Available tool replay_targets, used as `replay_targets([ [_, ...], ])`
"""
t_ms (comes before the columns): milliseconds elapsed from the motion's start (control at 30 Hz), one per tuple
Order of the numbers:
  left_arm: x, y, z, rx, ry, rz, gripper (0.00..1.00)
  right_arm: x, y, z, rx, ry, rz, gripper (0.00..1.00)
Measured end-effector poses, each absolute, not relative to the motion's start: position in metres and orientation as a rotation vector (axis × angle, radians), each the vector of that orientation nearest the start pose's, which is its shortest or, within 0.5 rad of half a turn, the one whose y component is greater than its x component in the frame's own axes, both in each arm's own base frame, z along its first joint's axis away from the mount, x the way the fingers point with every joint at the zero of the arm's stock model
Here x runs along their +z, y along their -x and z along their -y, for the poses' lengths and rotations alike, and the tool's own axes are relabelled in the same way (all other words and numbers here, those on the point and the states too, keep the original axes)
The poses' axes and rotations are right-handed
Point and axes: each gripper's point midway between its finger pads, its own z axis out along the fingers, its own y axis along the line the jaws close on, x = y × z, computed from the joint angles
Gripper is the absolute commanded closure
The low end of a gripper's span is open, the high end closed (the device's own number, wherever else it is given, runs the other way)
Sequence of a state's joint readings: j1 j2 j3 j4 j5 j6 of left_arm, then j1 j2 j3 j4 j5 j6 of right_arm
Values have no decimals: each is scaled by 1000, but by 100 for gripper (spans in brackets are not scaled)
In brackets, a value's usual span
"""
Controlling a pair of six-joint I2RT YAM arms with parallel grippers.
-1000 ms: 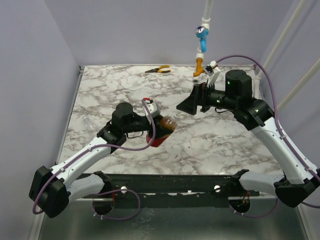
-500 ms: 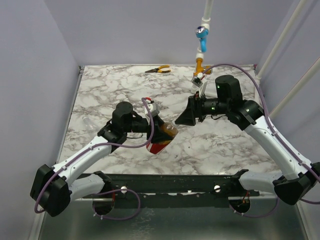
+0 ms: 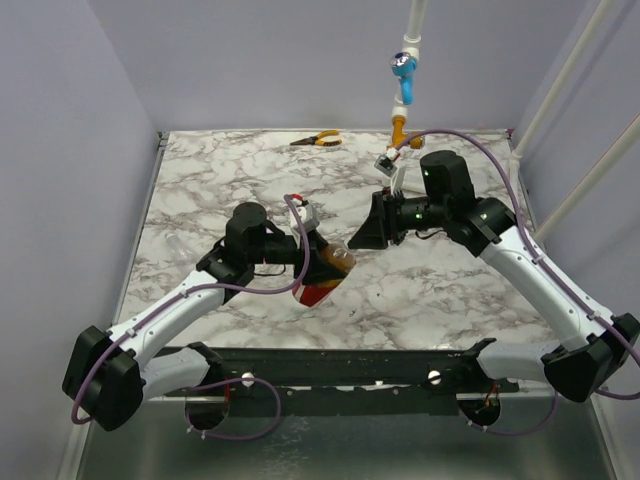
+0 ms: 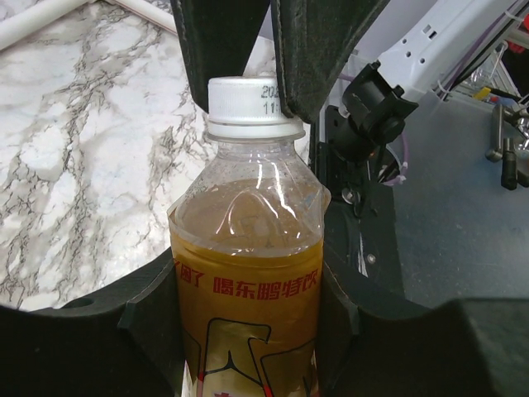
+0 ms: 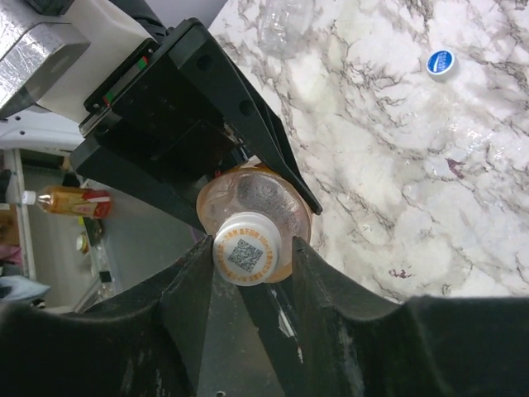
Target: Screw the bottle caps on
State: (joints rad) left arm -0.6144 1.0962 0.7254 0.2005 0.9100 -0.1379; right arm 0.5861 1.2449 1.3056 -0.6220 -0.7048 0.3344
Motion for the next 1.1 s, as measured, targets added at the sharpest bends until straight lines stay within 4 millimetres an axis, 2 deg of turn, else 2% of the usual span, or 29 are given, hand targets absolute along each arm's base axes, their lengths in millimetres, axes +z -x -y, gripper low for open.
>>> replay_targets([
  [67, 242, -179, 299, -1318, -1097, -1519, 73, 297, -202, -284, 1277, 712, -2154, 72],
  [233, 239, -184, 299, -1294, -1088, -1526, 76, 293, -206, -283, 1260, 663, -2185, 88],
  [367, 236, -198, 298, -1216, -1049, -1541, 77, 291, -217, -283, 1225, 576, -2231, 98],
  [567, 223, -226, 299, -967, -952, -1594, 77, 274, -248, -283, 1121, 297, -2355, 100],
  [800, 203, -255, 301, -507, -896, -1610, 76, 252, -269, -276, 1035, -99, -2453, 100],
  [833, 200, -259, 299, -445, -894, -1606, 76, 246, -274, -276, 1026, -179, -2464, 99],
  [1033, 182, -283, 286, -169, -912, -1568, 76, 226, -295, -283, 986, -403, -2519, 100],
  [1067, 181, -286, 284, -142, -914, -1563, 75, 224, -298, -284, 983, -429, -2524, 98],
  [1100, 178, -291, 282, -99, -922, -1554, 74, 221, -301, -285, 979, -465, -2528, 84],
])
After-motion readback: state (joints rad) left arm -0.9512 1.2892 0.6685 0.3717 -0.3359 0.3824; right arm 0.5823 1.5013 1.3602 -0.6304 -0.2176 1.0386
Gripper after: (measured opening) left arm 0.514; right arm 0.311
